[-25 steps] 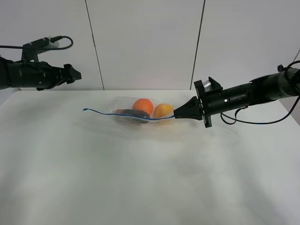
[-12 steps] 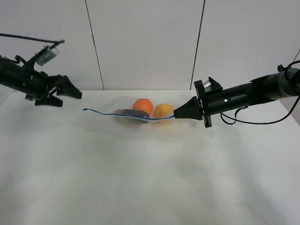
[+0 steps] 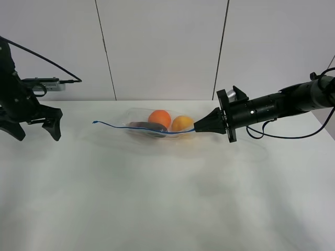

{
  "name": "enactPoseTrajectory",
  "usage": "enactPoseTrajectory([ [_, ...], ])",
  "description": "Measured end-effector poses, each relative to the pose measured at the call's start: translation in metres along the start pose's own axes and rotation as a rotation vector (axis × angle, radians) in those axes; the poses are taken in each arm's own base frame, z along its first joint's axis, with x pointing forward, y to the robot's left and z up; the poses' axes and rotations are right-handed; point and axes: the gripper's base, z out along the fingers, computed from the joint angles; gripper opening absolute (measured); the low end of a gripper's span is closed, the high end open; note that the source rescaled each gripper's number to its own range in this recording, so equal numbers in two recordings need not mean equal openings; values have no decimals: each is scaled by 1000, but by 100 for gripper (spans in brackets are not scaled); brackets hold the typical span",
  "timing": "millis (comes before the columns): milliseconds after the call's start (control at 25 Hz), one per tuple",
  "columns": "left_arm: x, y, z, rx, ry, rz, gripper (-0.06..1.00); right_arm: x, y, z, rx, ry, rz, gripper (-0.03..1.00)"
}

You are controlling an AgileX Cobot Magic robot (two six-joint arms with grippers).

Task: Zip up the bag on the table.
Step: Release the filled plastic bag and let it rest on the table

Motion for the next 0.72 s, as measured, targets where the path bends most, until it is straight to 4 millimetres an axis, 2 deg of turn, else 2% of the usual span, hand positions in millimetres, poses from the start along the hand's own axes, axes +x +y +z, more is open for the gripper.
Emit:
enactPoseTrajectory([
  [200,19,-2,-23,1,28,1,100,0,0,0,0,0,0,0],
  [320,42,-3,-37,0,11,1,100,0,0,0,0,0,0,0],
  [720,156,-10,-82,-6,-121,-21,100,0,0,0,0,0,0,0],
])
